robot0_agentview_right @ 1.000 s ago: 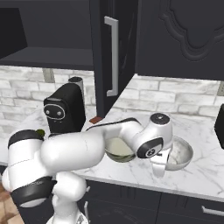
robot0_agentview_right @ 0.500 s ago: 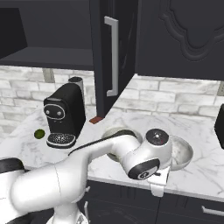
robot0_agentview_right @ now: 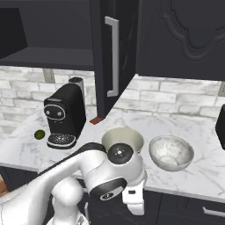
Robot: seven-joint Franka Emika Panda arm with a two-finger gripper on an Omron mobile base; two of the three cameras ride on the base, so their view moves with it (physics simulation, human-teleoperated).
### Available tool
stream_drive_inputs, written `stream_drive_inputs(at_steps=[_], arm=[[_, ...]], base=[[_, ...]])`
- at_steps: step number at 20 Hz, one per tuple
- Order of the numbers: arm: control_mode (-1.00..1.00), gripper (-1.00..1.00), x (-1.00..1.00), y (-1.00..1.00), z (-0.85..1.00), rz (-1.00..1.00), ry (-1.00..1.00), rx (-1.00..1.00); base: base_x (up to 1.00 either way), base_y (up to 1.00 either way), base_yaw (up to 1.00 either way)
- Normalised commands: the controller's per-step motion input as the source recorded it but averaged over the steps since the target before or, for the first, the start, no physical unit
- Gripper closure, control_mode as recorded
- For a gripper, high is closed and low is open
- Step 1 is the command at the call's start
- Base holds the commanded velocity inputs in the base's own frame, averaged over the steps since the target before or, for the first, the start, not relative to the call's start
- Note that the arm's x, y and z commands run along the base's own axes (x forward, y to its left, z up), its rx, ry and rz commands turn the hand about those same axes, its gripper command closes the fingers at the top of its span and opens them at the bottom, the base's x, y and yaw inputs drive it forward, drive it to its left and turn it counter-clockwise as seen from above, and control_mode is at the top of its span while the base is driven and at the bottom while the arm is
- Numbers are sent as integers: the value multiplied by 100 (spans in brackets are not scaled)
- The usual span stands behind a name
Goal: Pick both bowls and place them on the counter. Then place the lime in one bowl and place the potato in the other bowl.
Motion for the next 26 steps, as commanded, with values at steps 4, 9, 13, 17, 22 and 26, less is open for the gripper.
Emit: stream_drive_inputs(at_steps=[4, 9, 13, 17, 22, 26], arm=[[-100, -100, -35, 96, 8, 24, 0, -16], [-100, -100, -17, 96, 1, 29, 0, -14], [-100, -100, -2, 97, 0, 30, 0, -11], [-100, -100, 5, 86, 0, 29, 3, -5], [-100, -100, 10, 84, 0, 25, 1, -5], [-100, -100, 29, 84, -5, 21, 5, -5]], base=[[0, 0, 0], [0, 0, 0], [0, 0, 0], [0, 0, 0], [0, 0, 0], [0, 0, 0]])
